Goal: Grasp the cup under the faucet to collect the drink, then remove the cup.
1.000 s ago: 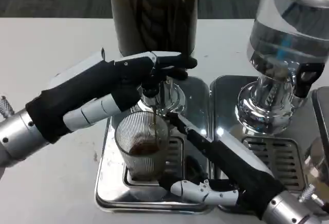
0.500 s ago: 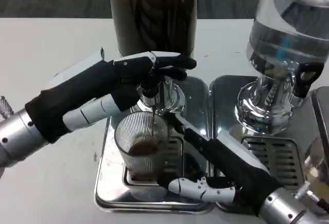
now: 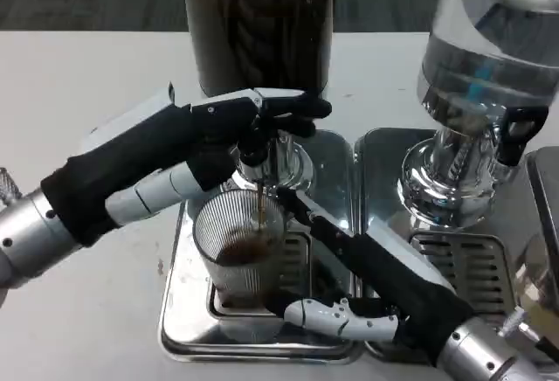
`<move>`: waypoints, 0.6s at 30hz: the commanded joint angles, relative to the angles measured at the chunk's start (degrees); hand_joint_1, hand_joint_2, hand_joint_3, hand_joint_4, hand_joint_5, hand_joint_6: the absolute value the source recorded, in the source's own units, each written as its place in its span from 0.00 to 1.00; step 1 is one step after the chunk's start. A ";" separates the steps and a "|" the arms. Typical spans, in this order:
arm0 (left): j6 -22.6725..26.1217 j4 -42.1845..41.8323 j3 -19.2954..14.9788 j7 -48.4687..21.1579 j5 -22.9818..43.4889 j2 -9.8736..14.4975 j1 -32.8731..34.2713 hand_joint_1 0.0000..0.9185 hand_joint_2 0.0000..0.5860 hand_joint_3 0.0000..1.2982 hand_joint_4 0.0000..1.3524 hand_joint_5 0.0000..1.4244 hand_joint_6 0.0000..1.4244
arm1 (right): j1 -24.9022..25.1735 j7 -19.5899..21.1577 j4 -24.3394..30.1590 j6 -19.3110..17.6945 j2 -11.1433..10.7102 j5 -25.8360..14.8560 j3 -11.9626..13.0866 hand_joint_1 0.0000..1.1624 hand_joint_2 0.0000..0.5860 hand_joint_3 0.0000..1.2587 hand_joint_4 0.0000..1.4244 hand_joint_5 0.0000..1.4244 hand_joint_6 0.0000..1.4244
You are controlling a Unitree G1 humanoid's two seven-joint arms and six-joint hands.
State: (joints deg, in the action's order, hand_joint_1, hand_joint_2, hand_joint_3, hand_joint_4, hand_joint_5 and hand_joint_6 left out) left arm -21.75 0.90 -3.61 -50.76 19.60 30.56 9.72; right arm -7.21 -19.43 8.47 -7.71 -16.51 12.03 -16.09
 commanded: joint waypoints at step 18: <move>-0.46 -1.67 -0.14 0.39 -1.17 1.00 -1.56 0.00 0.17 0.19 0.12 0.14 0.07 | 2.72 -0.47 -2.27 -0.29 0.56 -0.48 -0.36 0.44 0.32 0.00 0.00 0.00 0.00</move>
State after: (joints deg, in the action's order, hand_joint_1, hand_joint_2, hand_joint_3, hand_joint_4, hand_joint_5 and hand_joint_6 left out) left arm -21.74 0.07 -3.76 -50.06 19.52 30.95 9.07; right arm -5.28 -19.73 6.72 -7.73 -16.24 11.89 -16.25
